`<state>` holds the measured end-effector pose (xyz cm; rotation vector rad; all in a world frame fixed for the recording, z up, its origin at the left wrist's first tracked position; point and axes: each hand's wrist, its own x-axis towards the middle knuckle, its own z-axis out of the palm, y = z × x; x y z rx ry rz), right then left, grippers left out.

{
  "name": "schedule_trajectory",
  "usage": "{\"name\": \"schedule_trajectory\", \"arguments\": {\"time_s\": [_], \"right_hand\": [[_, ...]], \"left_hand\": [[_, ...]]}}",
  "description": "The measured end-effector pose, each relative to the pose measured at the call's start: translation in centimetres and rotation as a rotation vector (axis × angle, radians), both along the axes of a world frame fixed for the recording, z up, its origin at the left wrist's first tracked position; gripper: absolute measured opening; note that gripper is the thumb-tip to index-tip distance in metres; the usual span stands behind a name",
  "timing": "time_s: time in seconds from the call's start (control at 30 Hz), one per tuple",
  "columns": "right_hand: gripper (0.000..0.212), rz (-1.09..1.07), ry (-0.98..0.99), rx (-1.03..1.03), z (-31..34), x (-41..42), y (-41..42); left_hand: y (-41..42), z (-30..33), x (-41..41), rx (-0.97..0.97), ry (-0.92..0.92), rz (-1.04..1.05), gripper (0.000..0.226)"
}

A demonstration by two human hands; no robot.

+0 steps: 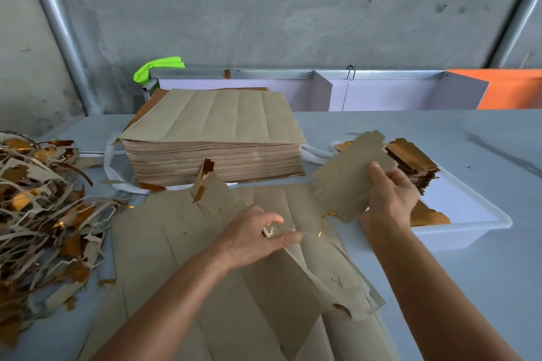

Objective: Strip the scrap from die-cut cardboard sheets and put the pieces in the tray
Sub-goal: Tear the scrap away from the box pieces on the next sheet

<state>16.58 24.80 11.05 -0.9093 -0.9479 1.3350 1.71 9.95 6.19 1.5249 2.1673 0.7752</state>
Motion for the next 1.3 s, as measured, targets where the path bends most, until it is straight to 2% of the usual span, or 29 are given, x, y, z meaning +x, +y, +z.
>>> {"name": "schedule_trajectory", "arguments": {"time_s": [0.07, 0.13, 0.2, 0.27, 0.3, 0.4, 0.5, 0.6, 0.7, 0.73, 0.77, 0.8, 0.87, 0.93, 0.97, 1.03, 1.1, 1.17, 1.3], "right_hand": [[0.017, 0.038, 0.006, 0.025, 0.0, -1.1, -1.2], [0.02, 0.074, 0.014, 0.049, -0.3, -2.1, -2.4], [0.026, 0.115, 0.014, 0.052, -0.6, -3.0, -3.4], [0.035, 0.145, 0.029, 0.037, -0.8, -3.3, -3.9], [0.035, 0.145, 0.04, 0.027, -0.6, -3.3, -4.0], [0.021, 0.082, 0.045, 0.005, 0.2, -2.6, -3.0], [0.021, 0.03, 0.034, 0.021, 0.7, -1.7, -1.4], [0.02, 0.006, -0.1, 0.086, 0.4, -0.8, -0.3], [0.006, 0.035, -0.422, 0.207, -0.7, 0.1, 0.7], [0.017, 0.051, -0.505, 0.236, -1.2, 0.5, 0.9], [0.03, 0.071, -0.553, 0.252, -1.6, 0.8, 1.0], [0.04, 0.083, -0.582, 0.261, -2.0, 1.1, 1.1], [0.051, 0.081, -0.62, 0.27, -2.6, 1.4, 1.1], [0.054, 0.109, -0.649, 0.253, -3.1, 1.6, 1.1], [0.053, 0.135, -0.667, 0.241, -3.4, 1.6, 1.1], [0.052, 0.203, -0.731, 0.231, -4.0, 1.6, 0.8], [0.052, 0.253, -0.776, 0.242, -4.7, 1.7, 0.6], [0.055, 0.265, -0.771, 0.235, -5.0, 2.1, 0.7], [0.049, 0.271, -0.755, 0.208, -4.9, 3.5, 1.3]], "left_hand": [[0.6, -0.1, 1.1, 0.007, -0.016, 0.051, 0.097], [1.3, -0.4, 2.2, 0.063, 0.01, 0.112, 0.094], [2.1, -0.9, 3.0, 0.135, 0.037, 0.179, 0.068], [2.6, -1.2, 3.5, 0.246, -0.079, 0.226, 0.038], [2.4, -1.2, 3.6, 0.279, -0.154, 0.212, 0.03], [0.9, -1.5, 3.3, 0.32, -0.305, 0.186, 0.036], [-1.3, -2.3, 2.1, 0.382, -0.438, 0.184, 0.041], [-3.3, -2.8, 0.5, 0.404, -0.582, 0.209, 0.038], [-4.4, -2.9, -1.2, 0.601, -0.974, 0.307, 0.033], [-4.4, -3.0, -1.5, 0.633, -1.029, 0.336, 0.033], [-4.4, -3.2, -1.6, 0.615, -0.967, 0.363, 0.033], [-4.2, -3.3, -1.4, 0.561, -0.817, 0.387, 0.03], [-3.4, -3.4, -0.7, 0.419, -0.418, 0.372, 0.02], [-2.4, -3.3, 0.5, 0.309, -0.077, 0.226, 0.042], [-2.0, -3.2, 1.1, 0.262, 0.014, 0.143, 0.054], [-1.3, -3.2, 2.4, 0.148, 0.089, 0.008, 0.075], [-0.7, -3.8, 3.5, -0.001, 0.155, -0.074, 0.08], [-0.2, -4.5, 4.3, -0.086, 0.195, -0.089, 0.067], [-0.1, -5.7, 5.2, -0.011, 0.236, -0.021, 0.027]]}}
